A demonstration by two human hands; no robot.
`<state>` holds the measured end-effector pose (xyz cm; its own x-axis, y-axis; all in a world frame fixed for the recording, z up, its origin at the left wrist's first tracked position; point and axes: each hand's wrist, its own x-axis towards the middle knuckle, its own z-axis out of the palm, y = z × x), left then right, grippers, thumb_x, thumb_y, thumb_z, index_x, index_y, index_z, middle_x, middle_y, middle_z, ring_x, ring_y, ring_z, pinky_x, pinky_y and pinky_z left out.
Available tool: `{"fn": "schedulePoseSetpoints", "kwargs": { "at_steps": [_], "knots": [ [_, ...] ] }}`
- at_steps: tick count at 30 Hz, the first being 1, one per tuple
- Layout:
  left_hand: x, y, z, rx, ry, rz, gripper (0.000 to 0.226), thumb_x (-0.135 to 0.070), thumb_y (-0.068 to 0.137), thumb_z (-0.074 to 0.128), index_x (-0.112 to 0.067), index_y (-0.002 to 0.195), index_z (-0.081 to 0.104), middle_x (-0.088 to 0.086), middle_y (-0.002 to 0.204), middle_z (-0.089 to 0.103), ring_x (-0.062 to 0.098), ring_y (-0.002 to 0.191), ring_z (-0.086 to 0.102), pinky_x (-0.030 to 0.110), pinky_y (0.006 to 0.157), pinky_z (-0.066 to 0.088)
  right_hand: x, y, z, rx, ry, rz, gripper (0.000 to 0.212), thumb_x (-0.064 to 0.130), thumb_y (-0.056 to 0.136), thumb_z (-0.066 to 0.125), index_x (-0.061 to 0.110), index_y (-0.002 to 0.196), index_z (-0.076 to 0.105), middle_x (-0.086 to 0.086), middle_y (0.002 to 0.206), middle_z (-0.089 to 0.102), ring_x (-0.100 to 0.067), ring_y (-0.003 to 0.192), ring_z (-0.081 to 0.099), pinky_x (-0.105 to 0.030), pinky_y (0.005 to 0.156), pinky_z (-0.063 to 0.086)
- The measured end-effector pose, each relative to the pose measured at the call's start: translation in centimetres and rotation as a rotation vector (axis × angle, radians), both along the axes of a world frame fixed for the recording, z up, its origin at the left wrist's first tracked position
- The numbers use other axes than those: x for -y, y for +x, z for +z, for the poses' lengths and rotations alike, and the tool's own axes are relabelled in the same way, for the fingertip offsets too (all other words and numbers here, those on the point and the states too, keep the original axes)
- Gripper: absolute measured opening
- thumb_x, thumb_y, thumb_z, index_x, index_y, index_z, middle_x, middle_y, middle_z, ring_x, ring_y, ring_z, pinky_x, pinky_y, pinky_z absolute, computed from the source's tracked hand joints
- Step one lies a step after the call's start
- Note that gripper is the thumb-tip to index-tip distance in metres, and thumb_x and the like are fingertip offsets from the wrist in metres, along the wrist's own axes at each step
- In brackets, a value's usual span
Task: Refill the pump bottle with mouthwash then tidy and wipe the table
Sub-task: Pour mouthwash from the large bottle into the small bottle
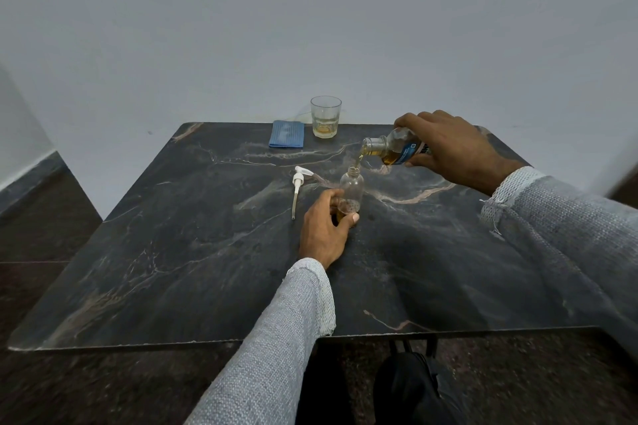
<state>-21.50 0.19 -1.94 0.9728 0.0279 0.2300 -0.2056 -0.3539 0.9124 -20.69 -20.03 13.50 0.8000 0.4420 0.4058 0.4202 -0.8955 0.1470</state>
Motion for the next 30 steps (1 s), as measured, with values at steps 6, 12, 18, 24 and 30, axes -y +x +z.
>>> {"fn": "schedulePoseSetpoints", "kwargs": {
  "at_steps": [6, 12, 18, 24, 30],
  "knots": [
    [-0.05, -0.1, 0.06, 0.0, 0.004, -0.004, 0.05, -0.021, 0.081, 0.076, -0.026, 0.126, 0.054, -0.003, 0.126, 0.063, 0.01, 0.112, 0.058, 0.035, 0.101, 0.049, -0.02, -0.09, -0.06, -0.006, 0.006, -0.003, 0.059, 0.025, 0.08, 0.077, 0.016, 0.13, 0.048, -0.012, 0.119, 0.063, -0.032, 0.103, 0.057, -0.039, 0.081, 0.045],
    [0.06, -0.02, 0.19, -0.005, 0.004, 0.0, 0.049, -0.021, 0.081, 0.076, -0.027, 0.124, 0.054, -0.005, 0.124, 0.064, 0.009, 0.111, 0.059, 0.037, 0.101, 0.049, -0.18, 0.0, -0.23, -0.015, 0.009, -0.01, 0.059, 0.026, 0.079, 0.077, 0.017, 0.13, 0.048, -0.011, 0.119, 0.063, -0.031, 0.104, 0.057, -0.039, 0.081, 0.046],
    [-0.07, -0.12, 0.11, -0.003, 0.015, 0.004, 0.049, -0.021, 0.081, 0.076, -0.027, 0.124, 0.054, -0.004, 0.126, 0.063, 0.012, 0.114, 0.059, 0.039, 0.101, 0.049, -0.16, 0.05, -0.25, -0.02, 0.006, -0.012, 0.059, 0.026, 0.079, 0.077, 0.017, 0.13, 0.048, -0.011, 0.12, 0.063, -0.031, 0.105, 0.057, -0.04, 0.083, 0.046],
    [-0.01, -0.17, 0.22, 0.002, 0.021, 0.01, 0.05, -0.02, 0.081, 0.076, -0.024, 0.126, 0.054, -0.003, 0.127, 0.063, 0.013, 0.114, 0.059, 0.04, 0.101, 0.049, -0.02, -0.01, -0.09, -0.014, -0.001, -0.01, 0.059, 0.026, 0.079, 0.077, 0.017, 0.13, 0.048, -0.011, 0.118, 0.063, -0.031, 0.104, 0.056, -0.04, 0.082, 0.044],
    [-0.04, -0.24, 0.37, -0.002, 0.024, 0.006, 0.048, -0.02, 0.082, 0.075, -0.024, 0.125, 0.054, -0.003, 0.127, 0.063, 0.013, 0.114, 0.059, 0.039, 0.101, 0.049, -0.03, -0.11, 0.08, -0.009, -0.009, -0.011, 0.059, 0.026, 0.079, 0.077, 0.017, 0.13, 0.048, -0.012, 0.118, 0.063, -0.031, 0.103, 0.056, -0.041, 0.082, 0.044]
  ]
}}
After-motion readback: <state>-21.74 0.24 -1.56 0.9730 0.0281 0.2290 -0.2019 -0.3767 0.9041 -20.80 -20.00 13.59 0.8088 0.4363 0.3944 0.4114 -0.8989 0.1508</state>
